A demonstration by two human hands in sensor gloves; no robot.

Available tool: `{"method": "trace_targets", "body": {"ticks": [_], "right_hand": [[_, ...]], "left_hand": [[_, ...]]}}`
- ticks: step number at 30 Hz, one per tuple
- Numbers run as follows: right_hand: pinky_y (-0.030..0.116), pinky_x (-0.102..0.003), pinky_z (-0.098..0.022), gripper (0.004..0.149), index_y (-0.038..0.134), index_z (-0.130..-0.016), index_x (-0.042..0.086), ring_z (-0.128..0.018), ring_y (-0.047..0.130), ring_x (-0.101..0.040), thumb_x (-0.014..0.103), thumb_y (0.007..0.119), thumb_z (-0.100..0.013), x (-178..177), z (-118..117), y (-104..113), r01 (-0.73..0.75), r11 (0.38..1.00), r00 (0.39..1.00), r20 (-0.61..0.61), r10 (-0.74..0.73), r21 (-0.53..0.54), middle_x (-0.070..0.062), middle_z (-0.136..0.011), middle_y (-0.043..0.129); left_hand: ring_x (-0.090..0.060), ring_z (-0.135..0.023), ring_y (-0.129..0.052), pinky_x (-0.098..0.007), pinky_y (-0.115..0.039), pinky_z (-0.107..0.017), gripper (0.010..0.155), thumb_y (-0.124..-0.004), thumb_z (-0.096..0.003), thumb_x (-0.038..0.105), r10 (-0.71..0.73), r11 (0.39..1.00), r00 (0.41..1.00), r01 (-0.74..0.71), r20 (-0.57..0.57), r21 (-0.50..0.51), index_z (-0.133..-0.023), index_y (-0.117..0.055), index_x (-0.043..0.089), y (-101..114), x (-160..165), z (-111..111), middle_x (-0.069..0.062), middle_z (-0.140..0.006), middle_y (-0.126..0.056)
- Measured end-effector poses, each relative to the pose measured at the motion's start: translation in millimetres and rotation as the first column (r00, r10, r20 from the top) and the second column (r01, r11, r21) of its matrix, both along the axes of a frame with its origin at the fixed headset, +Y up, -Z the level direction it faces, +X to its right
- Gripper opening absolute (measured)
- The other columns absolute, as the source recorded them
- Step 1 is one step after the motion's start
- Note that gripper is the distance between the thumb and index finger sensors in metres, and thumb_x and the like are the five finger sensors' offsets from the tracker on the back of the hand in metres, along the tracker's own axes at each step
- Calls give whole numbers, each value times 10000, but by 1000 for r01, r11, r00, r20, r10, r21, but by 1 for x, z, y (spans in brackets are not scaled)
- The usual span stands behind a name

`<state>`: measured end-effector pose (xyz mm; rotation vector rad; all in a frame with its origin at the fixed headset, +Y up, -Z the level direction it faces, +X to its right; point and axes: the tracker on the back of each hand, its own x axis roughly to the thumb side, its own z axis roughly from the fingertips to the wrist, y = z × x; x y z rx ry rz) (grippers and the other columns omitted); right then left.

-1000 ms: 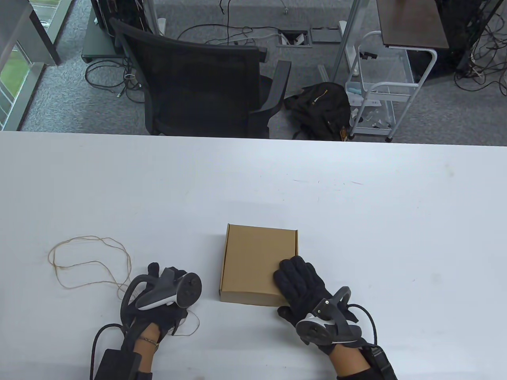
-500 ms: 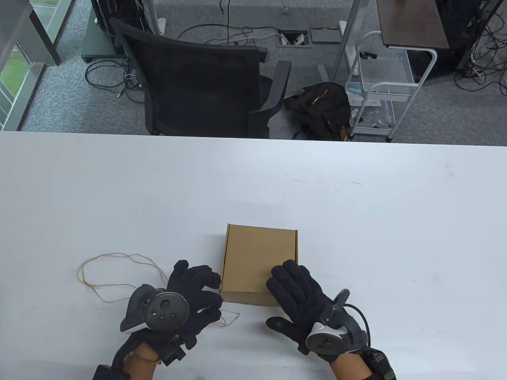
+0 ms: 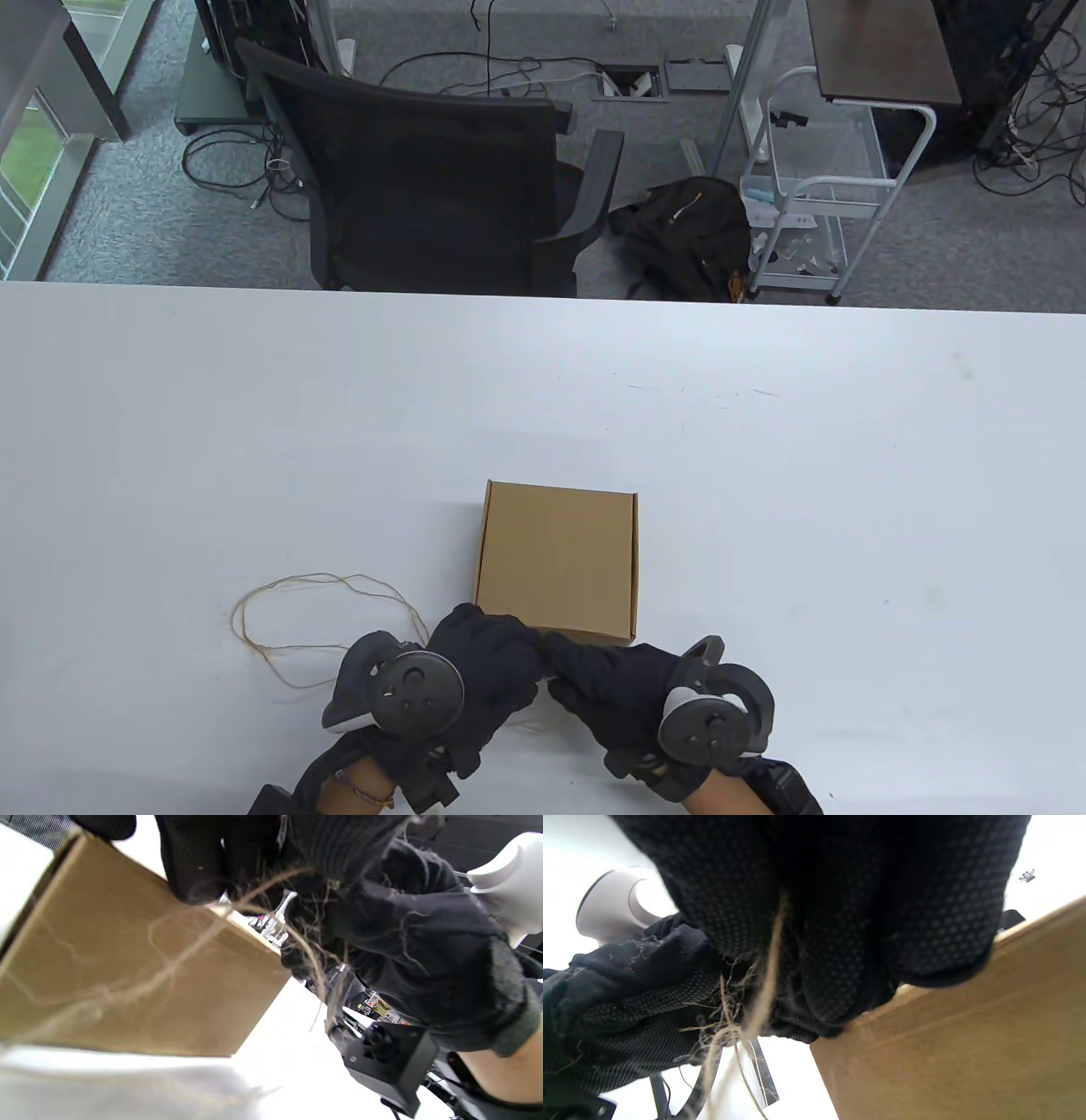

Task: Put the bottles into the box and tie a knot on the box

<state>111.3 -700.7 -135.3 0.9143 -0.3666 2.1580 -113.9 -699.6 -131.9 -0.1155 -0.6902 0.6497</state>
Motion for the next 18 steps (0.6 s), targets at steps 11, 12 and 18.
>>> {"method": "trace_targets", "body": {"ticks": [11, 12, 18], "right_hand": [[983, -361, -189, 396, 948, -740, 65, -266, 1104, -176, 291, 868, -424, 16, -6, 1, 111, 992, 992, 63, -107, -62, -64, -446, 1089], [982, -353, -186, 396, 948, -739, 71, -261, 1100, -165, 300, 861, -427, 19, -7, 0, 128, 989, 990, 62, -124, -72, -53, -442, 1086], [924, -474, -376, 400, 880, -818, 133, -524, 1048, -314, 280, 796, -456, 44, -26, -13, 372, 810, 893, -62, -445, -452, -55, -599, 1037]], "left_hand": [[-308, -787, -1043, -755, -540, -696, 786, -956, -418, 425, 219, 974, 975, -217, 33, -60, -1068, -655, 102, 9, -5, 1, 26, -674, -1091], [-309, -784, -1044, -756, -539, -695, 770, -955, -420, 414, 246, 967, 969, -243, 30, -72, -1064, -667, 106, 9, -7, 0, 22, -671, -1090], [-326, -824, -1015, -755, -534, -699, 734, -944, -440, 379, 427, 886, 904, -418, -2, -202, -1083, -670, 155, 8, -35, -12, 14, -750, -1077]]}}
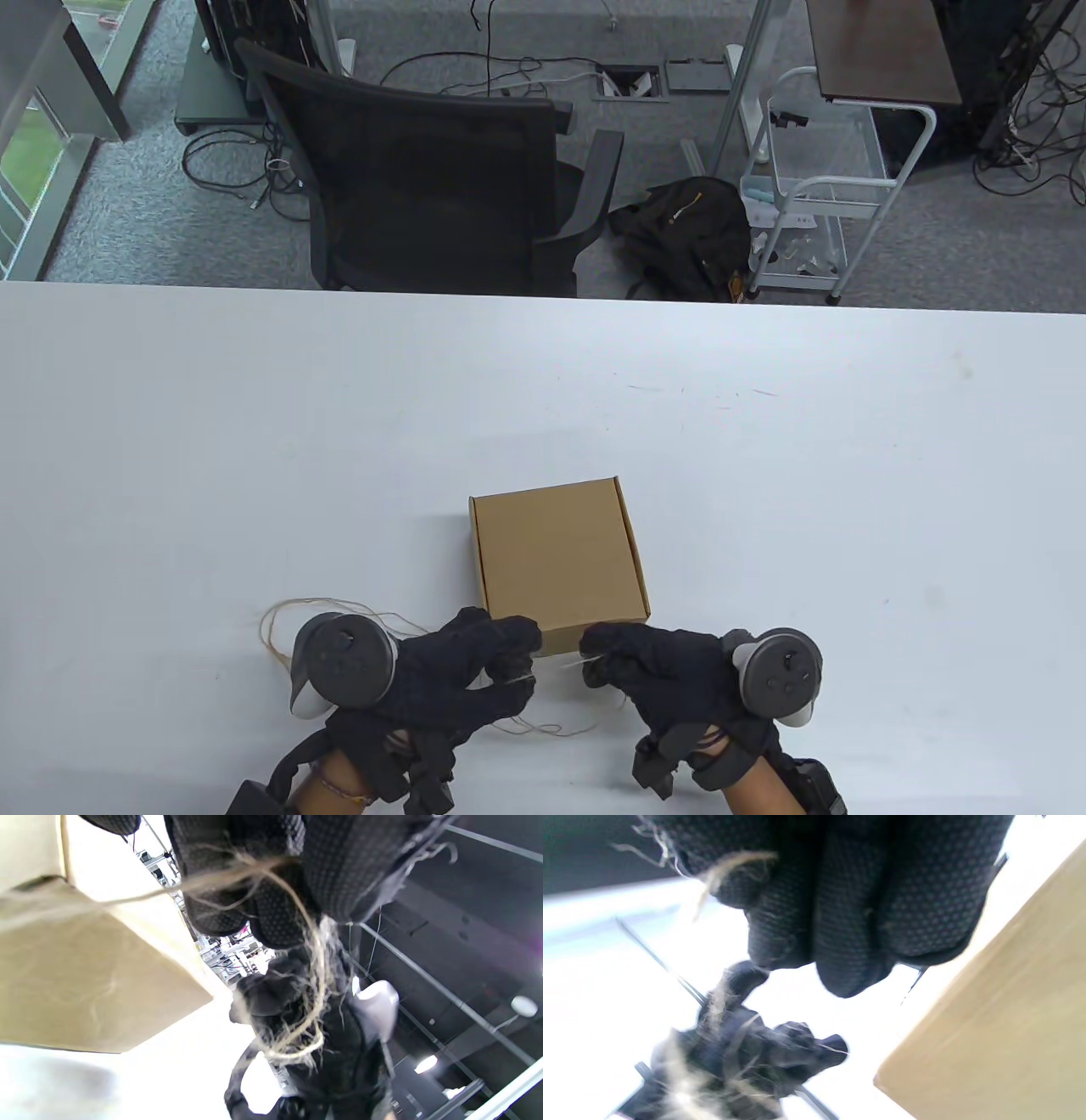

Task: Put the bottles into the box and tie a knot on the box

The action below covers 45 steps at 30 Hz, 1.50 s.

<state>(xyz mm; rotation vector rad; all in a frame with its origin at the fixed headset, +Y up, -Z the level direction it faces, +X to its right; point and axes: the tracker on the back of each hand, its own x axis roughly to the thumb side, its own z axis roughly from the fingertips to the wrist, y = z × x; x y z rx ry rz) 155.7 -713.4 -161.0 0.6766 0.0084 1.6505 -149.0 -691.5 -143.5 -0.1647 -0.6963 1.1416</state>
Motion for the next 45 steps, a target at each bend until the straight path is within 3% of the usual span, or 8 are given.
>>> {"method": "trace_targets", "body": {"ticks": [11, 18, 23, 30, 33, 38, 42, 45], "right_hand": [[958, -287, -149, 401, 861, -824, 118, -171, 1022, -44, 346, 798, -499, 21, -22, -20, 305, 910, 926, -137, -352, -280, 13, -381, 1021], [661, -648, -608, 407, 752, -902, 197, -874, 718, -475, 344, 689, -528, 31, -24, -27, 355, 886, 898, -155, -412, -298, -150, -950, 799], [953, -461, -333, 412, 743, -901, 127, -447, 1074, -246, 290, 712, -524, 24, -27, -35, 473, 739, 783, -156, -602, -479, -94, -640, 997], [938, -252, -27, 402, 839, -851, 103, -105, 987, -32, 305, 794, -507, 45, -27, -21, 265, 931, 964, 89, -251, -251, -60, -454, 1025], [931, -255, -14, 402, 892, -817, 97, -96, 983, -39, 302, 836, -475, 55, -22, -12, -51, 997, 934, 351, 65, -50, -81, -475, 1032], [928, -393, -231, 417, 885, -846, 130, -325, 1010, -179, 261, 858, -451, 40, -18, -5, -433, 891, 789, 536, 301, 137, -120, -675, 986], [864, -543, -396, 385, 888, -824, 134, -543, 980, -350, 260, 821, -466, 22, -25, -16, -463, 879, 774, 537, 336, 117, -170, -802, 912], [884, -558, -396, 391, 871, -829, 117, -629, 946, -464, 256, 808, -469, 12, -28, -26, -450, 890, 800, 476, 365, 72, -261, -907, 810]], "left_hand": [[-337, -797, -1024, -756, -555, -695, 735, -966, -429, 402, 62, 992, 997, -56, 53, -109, -1068, -713, 142, -4, -17, -9, 2, -713, -1078], [-345, -827, -1017, -741, -581, -697, 668, -954, -444, 351, 27, 993, 998, -20, 61, -119, -1047, -748, 152, -6, -20, -12, -12, -762, -1086], [-352, -814, -1019, -734, -595, -698, 669, -950, -447, 350, 117, 980, 991, -104, 68, -173, -1052, -744, 155, -9, -24, -14, -15, -756, -1079], [-266, -539, -1135, -600, -801, -625, 694, -936, -464, 406, 170, 964, 984, -156, 46, -216, -1070, -718, 149, -13, -32, -19, -15, -728, -1069], [-184, -364, -1142, -520, -875, -546, 699, -964, -448, 373, 8, 984, 990, -34, -143, -177, -1057, -729, 123, -13, -38, -20, -50, -706, -1076], [-213, -449, -1128, -553, -840, -581, 655, -933, -458, 363, -339, 930, 795, 364, -504, -51, -1048, -737, 157, -12, -31, -13, -34, -726, -1060], [-281, -571, -1133, -590, -815, -603, 619, -913, -463, 322, -424, 880, 701, 468, -574, -79, -1038, -747, 164, -23, -19, -17, -41, -787, -1050], [-299, -612, -1126, -593, -815, -607, 633, -915, -462, 318, -434, 884, 726, 457, -533, -97, -1046, -731, 157, -35, -12, -23, -47, -807, -1041]]}}
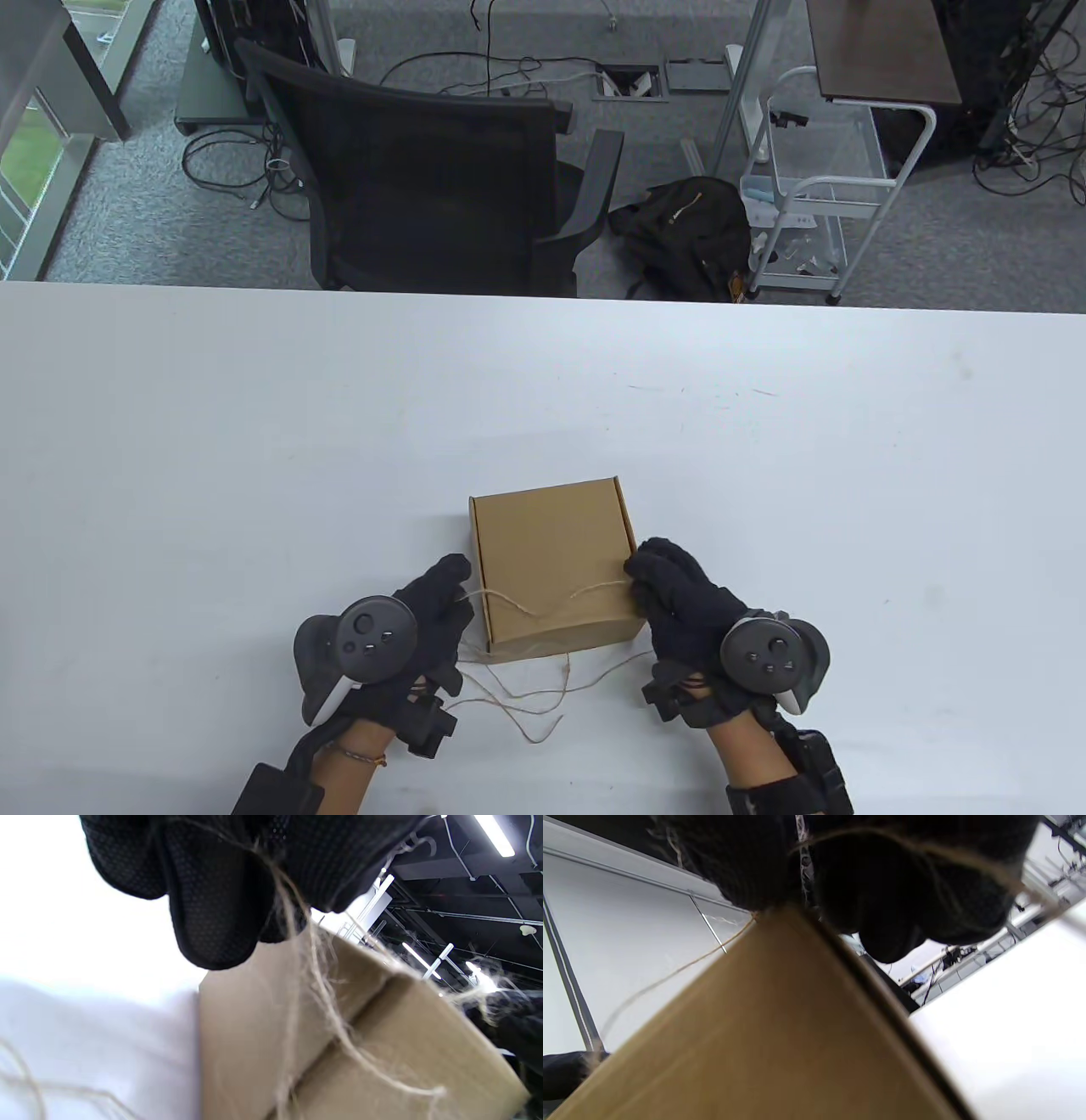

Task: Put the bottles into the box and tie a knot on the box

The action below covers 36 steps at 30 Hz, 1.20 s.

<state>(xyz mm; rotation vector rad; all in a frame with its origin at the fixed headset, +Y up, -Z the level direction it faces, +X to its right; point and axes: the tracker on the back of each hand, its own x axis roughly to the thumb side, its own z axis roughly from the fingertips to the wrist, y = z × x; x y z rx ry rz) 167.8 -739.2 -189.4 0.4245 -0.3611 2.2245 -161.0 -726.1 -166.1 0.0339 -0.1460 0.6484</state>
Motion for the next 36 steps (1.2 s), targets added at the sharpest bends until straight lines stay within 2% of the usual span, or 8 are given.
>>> {"method": "trace_targets", "body": {"ticks": [3, 10, 14, 18, 22, 28, 31, 36], "right_hand": [[907, -540, -363, 389, 882, -824, 98, -589, 956, -485, 244, 823, -469, -3, 5, 2, 4, 1000, 1000, 21, -4, -20, -262, -908, 801], [965, -400, -237, 380, 920, -787, 92, -401, 1051, -347, 258, 862, -449, -14, 26, 17, -267, 959, 964, 35, 265, 89, -209, -750, 861], [969, -341, -195, 371, 952, -752, 96, -340, 1062, -275, 233, 923, -409, -5, 25, 18, -169, 985, 986, 13, 168, 40, -186, -699, 912], [969, -347, -229, 424, 945, -776, 100, -383, 1056, -248, 185, 974, -361, 15, 17, 15, 78, 995, 996, -28, -80, -66, -182, -732, 926], [935, -407, -373, 517, 885, -856, 91, -542, 1001, -304, 116, 969, -346, 25, 10, 17, 182, 978, 978, -84, -190, -98, -206, -840, 849], [928, -420, -401, 514, 878, -868, 91, -578, 986, -323, 83, 946, -358, 17, 8, 10, -29, 1000, 999, -46, 29, -1, -213, -870, 827], [935, -435, -396, 513, 869, -878, 75, -580, 994, -343, 124, 947, -373, 14, 6, -1, -50, 998, 998, -38, 48, -34, -236, -877, 823], [952, -471, -344, 576, 795, -945, 78, -542, 1023, -384, 157, 940, -394, 19, 4, -4, 23, 997, 999, -25, -25, -79, -258, -864, 849]], "left_hand": [[-319, -640, -1113, -595, -803, -617, 630, -896, -472, 286, 49, 999, 999, -49, 0, -21, -1056, -704, 148, -5, 2, -1, -90, -826, -1011], [-325, -590, -1133, -583, -815, -612, 582, -909, -463, 280, 143, 988, 988, -139, 65, -65, -1013, -769, 152, -8, -10, -2, -102, -771, -1041], [-301, -566, -1143, -574, -825, -602, 558, -905, -464, 298, 87, 996, 994, -85, 67, -37, -996, -801, 165, -3, -12, 1, -81, -750, -1055], [-294, -556, -1148, -579, -822, -602, 479, -894, -472, 310, 146, 989, 989, -146, 13, -31, -932, -870, 180, 1, -20, 1, -69, -737, -1067], [-288, -545, -1149, -576, -822, -601, 454, -884, -479, 318, 148, 989, 986, -149, -80, -9, -912, -885, 182, 1, -36, -4, -66, -726, -1070], [-312, -527, -1150, -585, -818, -589, 467, -888, -484, 335, 79, 988, 980, -101, -181, -118, -910, -891, 145, -15, -50, -15, -88, -707, -1081], [-428, -783, -1015, -648, -706, -660, 653, -859, -512, 408, -46, 942, 996, 17, -78, -334, -1077, -717, 111, -25, -45, -19, -208, -980, -922], [-587, -1040, -661, -729, -487, -719, 876, -878, -492, 348, 273, 932, 960, -282, -68, -230, -1187, -419, 76, -17, -51, -18, -300, -1214, -558]]}}
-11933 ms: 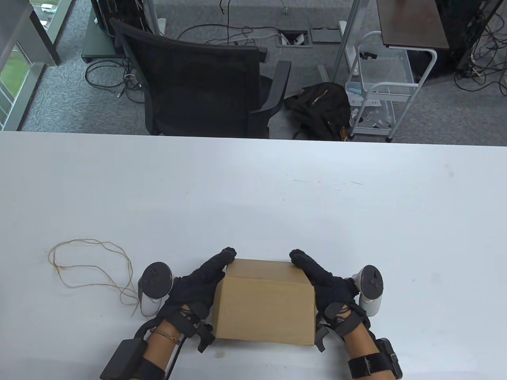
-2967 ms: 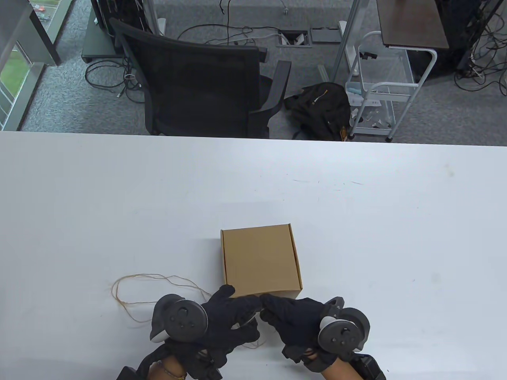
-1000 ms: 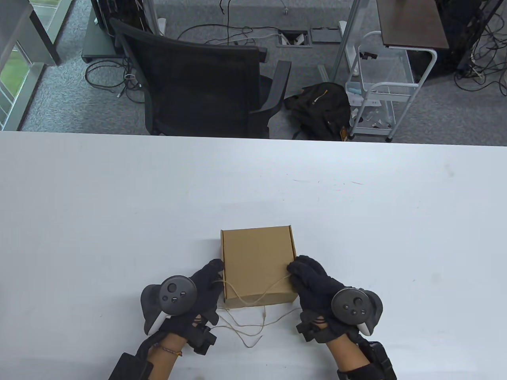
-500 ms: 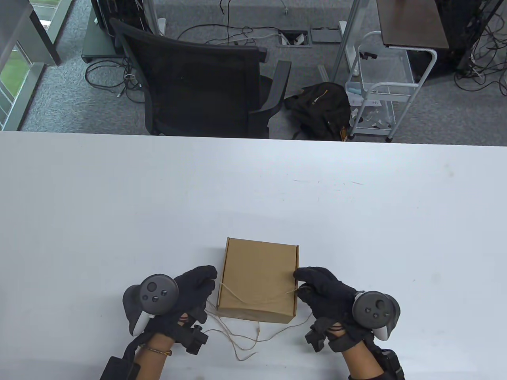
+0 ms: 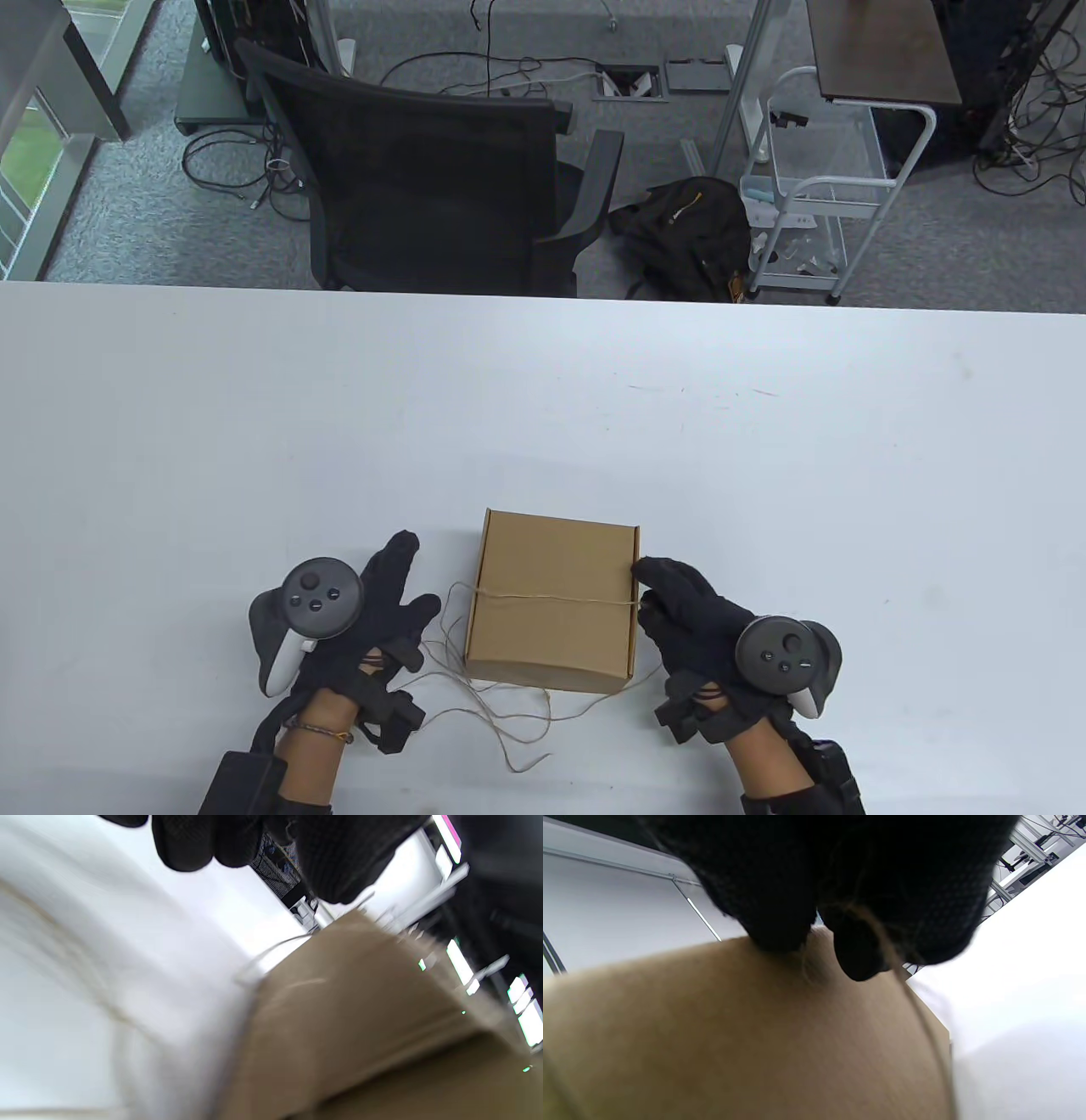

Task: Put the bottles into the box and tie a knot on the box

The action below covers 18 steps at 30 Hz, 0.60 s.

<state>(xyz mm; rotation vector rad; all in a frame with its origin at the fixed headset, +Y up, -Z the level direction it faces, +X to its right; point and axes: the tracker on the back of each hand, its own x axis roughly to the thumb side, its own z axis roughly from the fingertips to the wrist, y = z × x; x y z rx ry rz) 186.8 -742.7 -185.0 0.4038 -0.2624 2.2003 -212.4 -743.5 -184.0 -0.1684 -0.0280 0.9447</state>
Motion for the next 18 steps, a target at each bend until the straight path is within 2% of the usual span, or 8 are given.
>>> {"method": "trace_targets", "body": {"ticks": [3, 6, 8, 9, 11, 13, 16, 18], "right_hand": [[967, -458, -312, 593, 781, -958, 83, -507, 1045, -366, 160, 945, -394, 1, 0, 0, 9, 1000, 1000, -2, -9, -16, -232, -796, 916], [982, -424, -287, 597, 781, -951, 63, -466, 1066, -324, 160, 954, -387, 0, -1, 1, -4, 1000, 1000, 6, 4, -14, -214, -748, 947], [985, -409, -280, 592, 789, -943, 55, -449, 1072, -306, 156, 957, -384, 0, -1, 0, 1, 1000, 1000, 3, -1, -16, -213, -734, 952], [986, -407, -275, 584, 799, -935, 53, -443, 1072, -304, 154, 958, -383, -1, 0, 1, 9, 1000, 1000, -1, -9, -18, -214, -724, 957], [986, -398, -270, 576, 808, -928, 49, -426, 1075, -292, 148, 958, -381, -1, 1, 1, -2, 1000, 1000, 0, 2, -17, -213, -707, 964], [989, -390, -248, 559, 829, -910, 52, -400, 1082, -282, 157, 963, -378, 0, 1, 2, -6, 1000, 1000, 9, 6, -12, -195, -682, 984], [982, -388, -239, 554, 839, -902, 55, -388, 1078, -275, 159, 970, -373, -1, 2, 5, -10, 1000, 1000, 17, 10, -2, -180, -669, 992], [978, -390, -241, 554, 844, -897, 59, -388, 1075, -273, 160, 974, -368, 0, 3, 8, -26, 1000, 999, 35, 26, 9, -165, -669, 995]], "left_hand": [[-573, -1082, -576, -722, -457, -723, 879, -883, -496, 354, 154, 987, 982, -157, 111, 19, -1197, -410, 114, -4, 5, -1, -276, -1241, -511], [-557, -1108, -526, -723, -462, -726, 919, -904, -491, 398, 106, 993, 967, -117, 234, 32, -1205, -378, 159, -5, 22, 0, -234, -1260, -503], [-557, -1064, -658, -721, -529, -717, 921, -907, -486, 419, 29, 997, 976, -42, 215, 57, -1200, -392, 149, -4, 33, 2, -257, -1213, -618], [-530, -992, -794, -703, -615, -697, 902, -904, -478, 431, -14, 996, 984, -2, 177, 95, -1188, -435, 133, -4, 37, 3, -253, -1153, -719], [-483, -900, -906, -675, -695, -664, 862, -925, -459, 423, -46, 985, 994, 29, 95, 169, -1161, -528, 119, 1, 42, 6, -250, -1076, -815], [-376, -747, -1031, -630, -765, -634, 751, -919, -456, 431, -169, 956, 986, 162, 8, 245, -1093, -671, 121, 8, 42, 9, -141, -912, -966], [-274, -610, -1093, -570, -828, -600, 583, -921, -462, 370, -221, 924, 975, 215, -19, 316, -995, -801, 166, 12, 40, 10, -30, -756, -1042], [-274, -600, -1098, -568, -833, -597, 563, -933, -453, 356, -223, 920, 975, 213, -9, 328, -975, -825, 174, 13, 39, 10, -29, -748, -1049]]}}
